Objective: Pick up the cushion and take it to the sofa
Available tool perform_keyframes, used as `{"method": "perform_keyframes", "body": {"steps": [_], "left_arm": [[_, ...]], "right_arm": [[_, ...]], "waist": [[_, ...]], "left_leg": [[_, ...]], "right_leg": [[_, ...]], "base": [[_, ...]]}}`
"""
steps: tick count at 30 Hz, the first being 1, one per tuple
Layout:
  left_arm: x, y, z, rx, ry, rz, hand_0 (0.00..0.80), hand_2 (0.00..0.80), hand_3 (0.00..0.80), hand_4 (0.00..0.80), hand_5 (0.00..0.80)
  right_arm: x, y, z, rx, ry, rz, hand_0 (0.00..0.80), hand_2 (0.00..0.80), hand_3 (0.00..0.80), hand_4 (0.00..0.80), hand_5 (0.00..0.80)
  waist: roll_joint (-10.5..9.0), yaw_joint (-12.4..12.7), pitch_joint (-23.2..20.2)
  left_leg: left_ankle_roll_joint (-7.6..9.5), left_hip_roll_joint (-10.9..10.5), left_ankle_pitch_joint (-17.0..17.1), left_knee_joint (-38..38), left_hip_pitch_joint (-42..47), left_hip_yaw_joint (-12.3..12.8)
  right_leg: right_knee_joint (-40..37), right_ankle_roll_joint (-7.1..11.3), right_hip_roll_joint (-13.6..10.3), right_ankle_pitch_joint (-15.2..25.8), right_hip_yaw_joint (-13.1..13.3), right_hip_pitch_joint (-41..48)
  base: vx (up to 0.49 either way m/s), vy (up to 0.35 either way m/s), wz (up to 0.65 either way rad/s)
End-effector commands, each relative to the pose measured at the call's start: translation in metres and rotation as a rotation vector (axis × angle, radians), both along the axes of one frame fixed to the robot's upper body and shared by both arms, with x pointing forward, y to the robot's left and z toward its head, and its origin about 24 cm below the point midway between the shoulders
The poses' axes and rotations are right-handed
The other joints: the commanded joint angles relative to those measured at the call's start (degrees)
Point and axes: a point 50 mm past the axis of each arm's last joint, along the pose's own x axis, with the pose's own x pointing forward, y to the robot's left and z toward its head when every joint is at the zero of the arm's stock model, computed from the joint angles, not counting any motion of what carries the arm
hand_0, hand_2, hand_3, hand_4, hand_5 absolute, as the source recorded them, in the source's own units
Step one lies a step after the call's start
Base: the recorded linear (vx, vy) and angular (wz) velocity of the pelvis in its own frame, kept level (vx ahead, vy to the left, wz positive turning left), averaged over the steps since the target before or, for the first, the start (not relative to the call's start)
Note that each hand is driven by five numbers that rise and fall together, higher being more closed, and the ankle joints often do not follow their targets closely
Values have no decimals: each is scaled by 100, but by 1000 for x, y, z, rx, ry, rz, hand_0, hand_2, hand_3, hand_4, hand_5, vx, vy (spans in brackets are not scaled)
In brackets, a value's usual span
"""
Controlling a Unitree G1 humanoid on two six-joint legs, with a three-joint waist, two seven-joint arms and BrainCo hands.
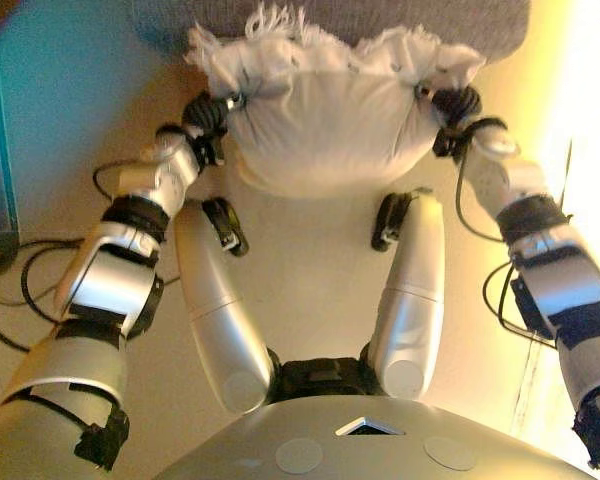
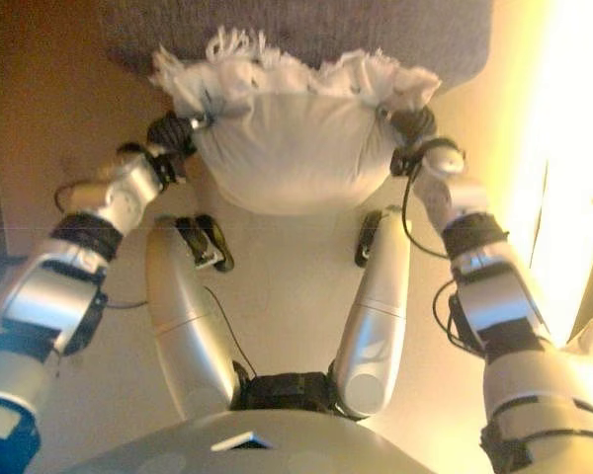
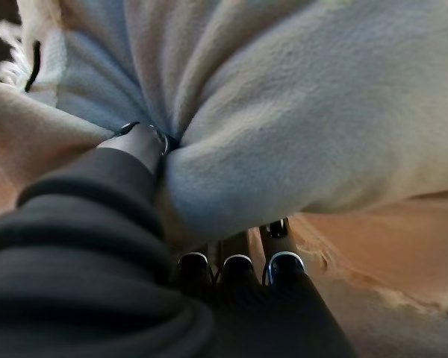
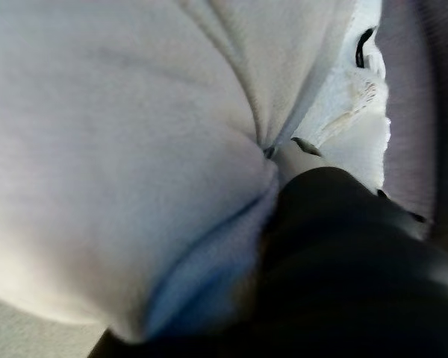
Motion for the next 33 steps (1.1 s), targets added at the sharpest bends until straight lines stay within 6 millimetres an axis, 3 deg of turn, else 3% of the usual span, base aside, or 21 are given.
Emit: {"method": "perform_keyframes", "body": {"steps": [1, 3, 4, 6, 10, 12, 15, 19, 22, 25, 27, 30, 33], "left_arm": [[3, -45, 36, -178, -261, -130, 800, 800, 800, 800, 800], [-6, -41, 30, -175, -281, -122, 800, 800, 800, 800, 800], [-10, -40, 30, -176, -295, -121, 800, 800, 800, 800, 800], [-18, -37, 30, -158, -325, -109, 800, 800, 800, 800, 800], [-25, -29, 33, -155, -364, -49, 800, 800, 800, 800, 800], [-31, -25, 27, -198, -366, -9, 800, 800, 800, 800, 800], [-45, -20, 10, -115, -362, 81, 800, 800, 800, 800, 800], [-46, -13, -2, -19, -307, 187, 800, 800, 800, 800, 800], [-46, -9, -5, 6, -283, 237, 800, 800, 800, 800, 800], [-49, -3, -10, -11, -262, 264, 800, 800, 800, 800, 800], [-50, -2, -11, -2, -267, 247, 800, 800, 800, 800, 800], [-47, -7, -7, -3, -259, 198, 800, 800, 800, 800, 800], [-42, -13, -9, -13, -242, 165, 800, 800, 800, 800, 800]], "right_arm": [[-7, 38, 25, 174, -222, 130, 800, 800, 800, 800, 800], [-18, 40, 15, 186, -223, 135, 800, 800, 800, 800, 800], [-22, 40, 12, 181, -231, 141, 800, 800, 800, 800, 800], [-31, 39, 8, 183, -248, 153, 800, 800, 800, 800, 800], [-35, 41, 11, 141, -290, 159, 800, 800, 800, 800, 800], [-37, 40, 10, 126, -302, 162, 800, 800, 800, 800, 800], [-44, 39, -6, 161, -261, 159, 800, 800, 800, 800, 800], [-51, 38, -27, 175, -182, 170, 800, 800, 800, 800, 800], [-52, 37, -34, 253, -147, 117, 800, 800, 800, 800, 800], [-57, 45, -45, 281, -125, 98, 800, 800, 800, 800, 800], [-60, 47, -50, 260, -109, 99, 800, 800, 800, 800, 800], [-59, 47, -56, 235, -78, 75, 800, 800, 800, 800, 800], [-54, 51, -55, 215, -68, 63, 800, 800, 800, 800, 800]], "waist": [[201, 60, -995], [165, 74, -1128], [139, 80, -1173], [79, 153, -1283], [42, 262, -1381], [21, 318, -1481], [1, 454, -1718], [-2, 453, -2141], [-9, 483, -2464], [-21, 468, -2691], [-42, 438, -2767], [-25, 377, -2783], [41, 321, -2696]], "left_leg": [[158, -84, 181, -737, 577, -61], [140, -149, 439, -1477, 1201, -18], [186, -200, 740, -1874, 1376, 29], [98, -286, 1023, -2615, 1865, 43], [15, -515, 1349, -3600, 2576, 32], [44, -720, 1494, -4071, 2995, -18], [137, -1134, 1635, -4718, 3592, -162], [168, -1217, 1723, -5394, 4450, 252], [202, -1377, 1733, -5836, 4995, 370], [265, -1502, 1725, -6183, 5450, 528], [340, -1619, 1694, -6291, 5599, 518], [513, -1757, 1588, -6274, 5765, 456], [614, -1775, 1437, -6222, 6075, 502]], "right_leg": [[-887, -596, -9, 615, -151, 542], [-1555, -560, 13, 828, -278, 1114], [-1948, -598, 24, 1109, -359, 1289], [-2583, -505, 72, 1306, -483, 1749], [-3488, -352, 156, 1589, -576, 2364], [-4084, -265, 222, 1772, -607, 2780], [-4881, -174, 208, 2103, -636, 3392], [-5626, -103, 108, 2302, -910, 4317], [-6061, -64, 32, 2505, -1008, 4867], [-6175, -61, -48, 2718, -980, 5128], [-6027, -51, -63, 2860, -783, 5177], [-5119, -137, -30, 3197, -385, 5023], [-4224, -208, 187, 3332, -314, 4730]], "base": [[82, 37, 6], [116, 47, 1], [87, 27, -5], [109, 15, -4], [95, 53, -14], [120, 133, -29], [185, 170, -35], [227, 137, -25], [268, 105, 7], [172, 92, -1], [99, 77, -6], [110, 79, 0], [237, 119, 24]]}}
